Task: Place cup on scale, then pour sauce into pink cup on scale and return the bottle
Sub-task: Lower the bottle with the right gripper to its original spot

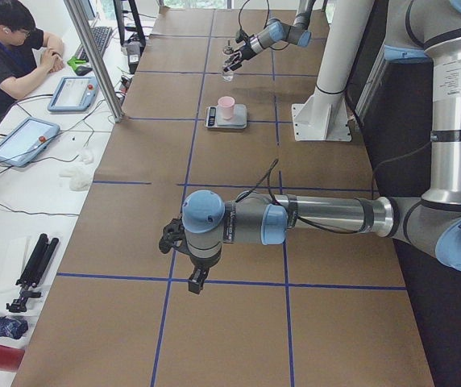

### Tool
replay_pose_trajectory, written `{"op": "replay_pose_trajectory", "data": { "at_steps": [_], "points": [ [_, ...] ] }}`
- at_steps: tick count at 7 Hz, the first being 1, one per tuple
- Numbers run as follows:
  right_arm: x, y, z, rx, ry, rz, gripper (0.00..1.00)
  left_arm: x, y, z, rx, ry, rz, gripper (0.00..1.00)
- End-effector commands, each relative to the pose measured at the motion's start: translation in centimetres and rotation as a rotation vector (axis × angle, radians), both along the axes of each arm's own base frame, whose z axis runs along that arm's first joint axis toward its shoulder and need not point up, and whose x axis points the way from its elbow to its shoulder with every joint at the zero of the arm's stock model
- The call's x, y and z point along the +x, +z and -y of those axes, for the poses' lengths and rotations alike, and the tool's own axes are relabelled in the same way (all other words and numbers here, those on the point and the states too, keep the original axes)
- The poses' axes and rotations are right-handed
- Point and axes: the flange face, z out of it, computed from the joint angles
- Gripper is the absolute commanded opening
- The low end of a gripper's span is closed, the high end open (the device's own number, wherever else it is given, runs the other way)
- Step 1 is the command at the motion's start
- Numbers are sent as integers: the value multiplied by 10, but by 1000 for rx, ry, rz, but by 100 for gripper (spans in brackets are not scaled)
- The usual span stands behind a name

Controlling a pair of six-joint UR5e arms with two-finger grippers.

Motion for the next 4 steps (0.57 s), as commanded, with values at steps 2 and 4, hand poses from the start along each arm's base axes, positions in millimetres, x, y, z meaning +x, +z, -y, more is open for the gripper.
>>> {"op": "replay_pose_trajectory", "data": {
  "at_steps": [2,4],
  "points": [
    [35,67,-11,-41,1,-59,0,0,1,1,0,1,2,100],
    [32,76,-12,-51,-7,-75,0,0,3,-1,-3,2,2,100]
  ]
}}
